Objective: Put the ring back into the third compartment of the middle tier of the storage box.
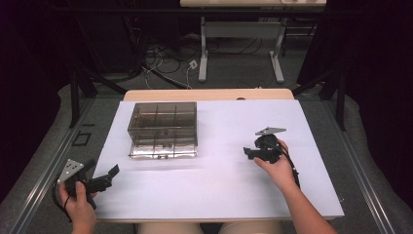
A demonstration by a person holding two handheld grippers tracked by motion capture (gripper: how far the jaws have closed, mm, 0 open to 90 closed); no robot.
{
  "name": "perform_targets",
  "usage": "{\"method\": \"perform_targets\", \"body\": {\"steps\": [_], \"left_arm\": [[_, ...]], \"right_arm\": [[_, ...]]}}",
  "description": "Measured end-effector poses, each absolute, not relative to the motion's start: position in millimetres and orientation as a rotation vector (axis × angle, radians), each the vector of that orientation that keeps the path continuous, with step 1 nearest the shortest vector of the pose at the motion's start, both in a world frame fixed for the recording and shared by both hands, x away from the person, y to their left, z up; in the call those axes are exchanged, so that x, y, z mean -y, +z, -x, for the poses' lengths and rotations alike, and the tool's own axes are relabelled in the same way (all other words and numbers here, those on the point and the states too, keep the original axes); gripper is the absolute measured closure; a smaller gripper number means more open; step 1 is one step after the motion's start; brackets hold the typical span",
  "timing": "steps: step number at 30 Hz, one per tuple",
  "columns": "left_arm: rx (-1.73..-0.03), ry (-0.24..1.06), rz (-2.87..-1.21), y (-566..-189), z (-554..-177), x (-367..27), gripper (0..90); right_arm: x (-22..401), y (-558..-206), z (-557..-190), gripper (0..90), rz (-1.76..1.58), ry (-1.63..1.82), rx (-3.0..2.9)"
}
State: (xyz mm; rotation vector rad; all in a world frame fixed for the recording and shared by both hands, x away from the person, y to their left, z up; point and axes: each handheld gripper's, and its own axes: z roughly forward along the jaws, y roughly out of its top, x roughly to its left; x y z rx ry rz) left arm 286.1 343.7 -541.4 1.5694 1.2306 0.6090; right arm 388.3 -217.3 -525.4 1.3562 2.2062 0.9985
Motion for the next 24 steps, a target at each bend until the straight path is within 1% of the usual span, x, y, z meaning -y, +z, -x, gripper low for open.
{"method": "perform_targets", "body": {"steps": [19,21,22,24], "left_arm": [[-1.232,0.608,-1.568,-541.6,-286.5,-343.3,0.4],[-1.233,0.611,-1.568,-541.6,-286.5,-343.1,0.4],[-1.232,0.611,-1.569,-541.6,-286.7,-343.2,0.4],[-1.232,0.611,-1.570,-541.7,-286.8,-343.2,0.4]], "right_arm": [[213.9,-535.1,-394.5,45.5,-1.358,0.947,-2.277],[214.2,-535.9,-395.3,46.7,-1.370,0.949,-2.282],[214.0,-536.0,-395.2,48.6,-1.396,0.948,-2.280],[214.8,-536.8,-396.3,48.9,-1.386,0.943,-2.284]]}}
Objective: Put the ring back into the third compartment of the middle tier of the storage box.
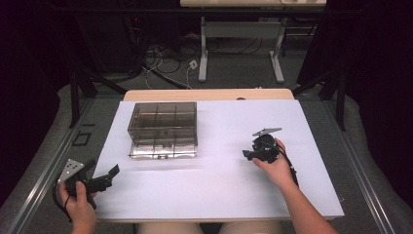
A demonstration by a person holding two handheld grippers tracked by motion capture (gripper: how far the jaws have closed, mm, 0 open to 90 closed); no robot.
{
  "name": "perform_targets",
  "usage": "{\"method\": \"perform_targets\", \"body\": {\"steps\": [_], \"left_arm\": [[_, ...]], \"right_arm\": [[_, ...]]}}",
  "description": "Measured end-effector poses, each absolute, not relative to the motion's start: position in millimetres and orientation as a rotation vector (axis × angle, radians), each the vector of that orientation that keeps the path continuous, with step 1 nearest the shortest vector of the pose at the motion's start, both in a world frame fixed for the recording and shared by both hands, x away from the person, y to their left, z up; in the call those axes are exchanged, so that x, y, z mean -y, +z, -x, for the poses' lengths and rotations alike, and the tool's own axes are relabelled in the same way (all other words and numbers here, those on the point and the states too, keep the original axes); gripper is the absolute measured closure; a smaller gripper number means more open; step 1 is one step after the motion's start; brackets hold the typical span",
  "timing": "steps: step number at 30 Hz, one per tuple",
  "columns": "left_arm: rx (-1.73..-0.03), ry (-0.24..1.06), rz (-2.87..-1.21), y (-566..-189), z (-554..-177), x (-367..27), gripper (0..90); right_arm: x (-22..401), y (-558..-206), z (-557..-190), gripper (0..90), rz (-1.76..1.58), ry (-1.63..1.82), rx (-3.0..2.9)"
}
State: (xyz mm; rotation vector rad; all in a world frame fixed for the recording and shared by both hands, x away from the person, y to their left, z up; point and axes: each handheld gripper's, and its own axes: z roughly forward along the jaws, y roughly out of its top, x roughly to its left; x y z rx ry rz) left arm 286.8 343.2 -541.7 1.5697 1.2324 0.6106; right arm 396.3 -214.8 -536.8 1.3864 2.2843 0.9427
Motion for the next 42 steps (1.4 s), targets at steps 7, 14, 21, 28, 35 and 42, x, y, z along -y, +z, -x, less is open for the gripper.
{"method": "perform_targets", "body": {"steps": [7,14,21,28,35,42], "left_arm": [[-1.232,0.612,-1.573,-541.8,-286.9,-343.6,0.4],[-1.235,0.613,-1.571,-541.7,-286.6,-344.1,0.4],[-1.235,0.613,-1.571,-541.9,-287.0,-343.8,0.4],[-1.236,0.614,-1.569,-541.7,-286.6,-344.1,0.4],[-1.236,0.614,-1.569,-541.8,-286.6,-344.2,0.4],[-1.235,0.613,-1.571,-541.9,-286.9,-343.9,0.4]], "right_arm": [[214.3,-539.5,-397.6,49.7,-1.392,0.931,-2.307],[214.6,-541.4,-398.8,50.9,-1.398,0.908,-2.315],[214.4,-543.2,-399.5,51.8,-1.396,0.896,-2.331],[213.4,-545.2,-400.3,55.6,-1.396,0.879,-2.339],[214.1,-546.1,-400.9,59.3,-1.389,0.864,-2.353],[214.7,-546.5,-401.1,63.6,-1.395,0.847,-2.359]]}}
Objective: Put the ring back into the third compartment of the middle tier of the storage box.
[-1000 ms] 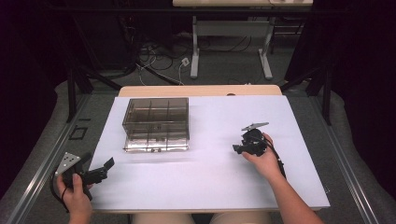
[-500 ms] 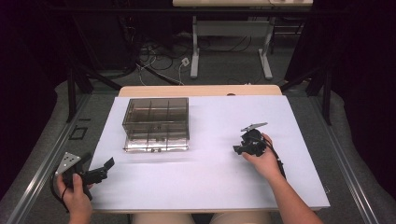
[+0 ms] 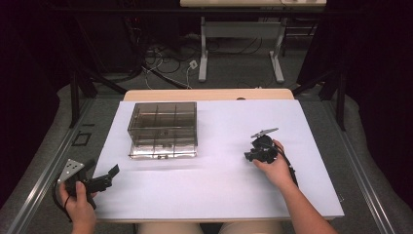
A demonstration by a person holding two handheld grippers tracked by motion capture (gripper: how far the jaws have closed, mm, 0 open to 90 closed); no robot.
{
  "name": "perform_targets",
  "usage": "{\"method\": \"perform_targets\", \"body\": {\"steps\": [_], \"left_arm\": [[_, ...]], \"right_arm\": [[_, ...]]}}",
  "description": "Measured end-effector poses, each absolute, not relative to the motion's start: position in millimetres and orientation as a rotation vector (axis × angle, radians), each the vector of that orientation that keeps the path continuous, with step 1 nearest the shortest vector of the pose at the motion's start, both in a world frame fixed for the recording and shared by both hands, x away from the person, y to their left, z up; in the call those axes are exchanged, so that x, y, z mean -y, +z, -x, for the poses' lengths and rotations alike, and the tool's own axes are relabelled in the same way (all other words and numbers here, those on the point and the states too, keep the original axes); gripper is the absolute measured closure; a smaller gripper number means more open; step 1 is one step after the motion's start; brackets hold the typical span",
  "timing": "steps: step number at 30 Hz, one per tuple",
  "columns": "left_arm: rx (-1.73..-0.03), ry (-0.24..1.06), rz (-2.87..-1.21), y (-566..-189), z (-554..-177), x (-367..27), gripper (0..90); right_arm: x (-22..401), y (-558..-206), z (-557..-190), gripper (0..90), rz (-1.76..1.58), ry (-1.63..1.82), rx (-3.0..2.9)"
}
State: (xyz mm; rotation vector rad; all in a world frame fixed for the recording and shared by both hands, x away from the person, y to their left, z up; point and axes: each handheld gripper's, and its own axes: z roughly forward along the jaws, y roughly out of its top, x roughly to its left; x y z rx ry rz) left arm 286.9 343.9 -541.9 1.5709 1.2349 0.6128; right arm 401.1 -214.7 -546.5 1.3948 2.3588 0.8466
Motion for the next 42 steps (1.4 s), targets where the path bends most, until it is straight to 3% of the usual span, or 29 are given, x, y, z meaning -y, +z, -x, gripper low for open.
{"method": "perform_targets", "body": {"steps": [42], "left_arm": [[-1.236,0.614,-1.569,-542.1,-286.9,-343.9,0.4]], "right_arm": [[214.5,-534.5,-390.6,66.4,-1.346,0.907,-2.321]]}}
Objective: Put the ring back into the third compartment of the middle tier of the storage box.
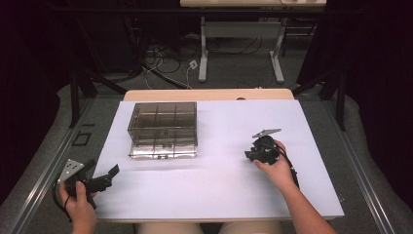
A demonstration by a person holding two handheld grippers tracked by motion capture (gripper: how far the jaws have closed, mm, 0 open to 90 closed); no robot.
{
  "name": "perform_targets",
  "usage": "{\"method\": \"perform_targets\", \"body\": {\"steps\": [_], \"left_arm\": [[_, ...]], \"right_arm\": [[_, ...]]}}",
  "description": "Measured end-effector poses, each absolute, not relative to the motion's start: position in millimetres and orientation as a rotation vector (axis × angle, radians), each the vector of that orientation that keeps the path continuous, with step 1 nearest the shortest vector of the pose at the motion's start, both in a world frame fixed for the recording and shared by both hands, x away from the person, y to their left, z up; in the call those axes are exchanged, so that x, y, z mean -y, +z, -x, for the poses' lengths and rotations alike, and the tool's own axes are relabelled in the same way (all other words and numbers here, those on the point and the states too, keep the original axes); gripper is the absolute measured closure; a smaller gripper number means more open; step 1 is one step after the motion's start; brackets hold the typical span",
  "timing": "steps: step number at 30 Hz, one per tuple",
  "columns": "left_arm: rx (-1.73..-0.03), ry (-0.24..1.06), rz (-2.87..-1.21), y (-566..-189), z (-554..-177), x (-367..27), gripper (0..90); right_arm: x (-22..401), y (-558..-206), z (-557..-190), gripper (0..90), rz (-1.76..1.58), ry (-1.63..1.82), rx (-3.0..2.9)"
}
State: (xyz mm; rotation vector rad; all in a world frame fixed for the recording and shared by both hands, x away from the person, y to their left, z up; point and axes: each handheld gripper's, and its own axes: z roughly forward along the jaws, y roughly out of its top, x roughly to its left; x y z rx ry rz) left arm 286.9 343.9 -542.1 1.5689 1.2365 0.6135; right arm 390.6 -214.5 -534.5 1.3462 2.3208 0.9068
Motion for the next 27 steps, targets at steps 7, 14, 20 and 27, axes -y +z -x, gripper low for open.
{"method": "perform_targets", "body": {"steps": [7,14,20,27], "left_arm": [[-1.235,0.614,-1.571,-542.1,-287.1,-343.7,0.4],[-1.237,0.615,-1.568,-541.9,-286.6,-344.1,0.4],[-1.236,0.616,-1.569,-541.7,-286.2,-344.2,0.4],[-1.237,0.612,-1.569,-541.7,-286.3,-343.6,0.4]], "right_arm": [[215.2,-531.3,-387.7,66.4,-1.343,0.926,-2.316],[215.7,-525.9,-381.1,66.4,-1.325,0.934,-2.306],[215.6,-521.5,-373.5,66.4,-1.309,0.938,-2.302],[214.8,-516.8,-367.1,66.5,-1.293,0.957,-2.296]]}}
